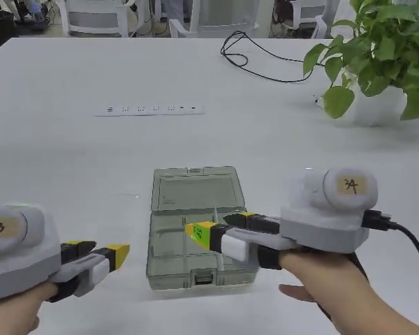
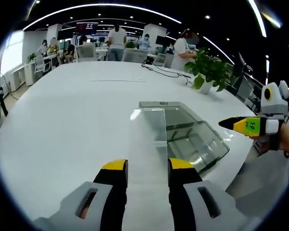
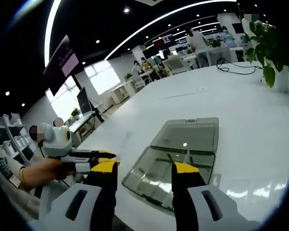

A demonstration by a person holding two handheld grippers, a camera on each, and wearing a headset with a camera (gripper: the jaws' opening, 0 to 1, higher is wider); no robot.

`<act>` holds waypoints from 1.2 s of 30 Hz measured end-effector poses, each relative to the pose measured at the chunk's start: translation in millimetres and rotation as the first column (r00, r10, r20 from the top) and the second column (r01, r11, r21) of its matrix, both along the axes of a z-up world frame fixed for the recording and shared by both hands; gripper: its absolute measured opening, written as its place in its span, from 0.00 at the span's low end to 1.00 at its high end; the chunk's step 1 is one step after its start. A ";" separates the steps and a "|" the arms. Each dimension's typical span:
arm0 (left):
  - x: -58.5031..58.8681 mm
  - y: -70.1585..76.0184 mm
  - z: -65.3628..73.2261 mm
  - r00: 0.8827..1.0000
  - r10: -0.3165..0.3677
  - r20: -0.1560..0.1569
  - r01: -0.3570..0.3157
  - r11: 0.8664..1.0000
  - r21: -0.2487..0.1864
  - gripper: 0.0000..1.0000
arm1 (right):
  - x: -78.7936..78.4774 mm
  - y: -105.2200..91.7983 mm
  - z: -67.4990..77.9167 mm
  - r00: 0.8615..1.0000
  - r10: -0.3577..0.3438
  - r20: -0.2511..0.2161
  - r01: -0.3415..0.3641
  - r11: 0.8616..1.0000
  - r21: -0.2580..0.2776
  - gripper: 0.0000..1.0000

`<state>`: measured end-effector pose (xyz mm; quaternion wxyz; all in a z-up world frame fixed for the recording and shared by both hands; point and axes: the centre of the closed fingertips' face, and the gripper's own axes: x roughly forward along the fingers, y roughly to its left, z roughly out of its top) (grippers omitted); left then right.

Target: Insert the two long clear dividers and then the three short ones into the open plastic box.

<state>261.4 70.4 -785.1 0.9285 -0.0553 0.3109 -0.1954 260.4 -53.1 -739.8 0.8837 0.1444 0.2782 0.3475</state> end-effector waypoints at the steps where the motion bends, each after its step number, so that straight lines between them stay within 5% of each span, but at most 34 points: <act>1: 0.0 -1.1 1.2 1.000 -0.001 0.010 0.001 1.000 -0.006 0.31 | 0.1 2.9 0.0 1.000 0.000 0.000 0.000 1.000 0.006 0.44; 6: 0.1 -11.8 14.0 0.995 -0.014 0.097 0.019 0.998 -0.053 0.31 | 1.5 19.2 1.9 1.000 -0.009 -0.017 0.010 0.998 0.063 0.39; 12: -2.5 -19.8 16.7 0.994 -0.034 0.107 0.040 0.998 -0.056 0.31 | 3.8 35.6 6.7 1.000 -0.016 -0.017 0.018 0.993 0.113 0.35; 20: -8.2 -33.2 29.0 0.991 -0.035 0.131 0.053 0.989 -0.136 0.30 | 4.2 51.3 4.4 0.999 -0.014 -0.036 0.019 0.989 0.146 0.31; 36: -16.5 -50.5 42.7 0.988 -0.065 0.139 0.093 0.975 -0.202 0.30 | 5.3 58.5 5.9 0.997 -0.031 -0.068 0.045 0.977 0.208 0.16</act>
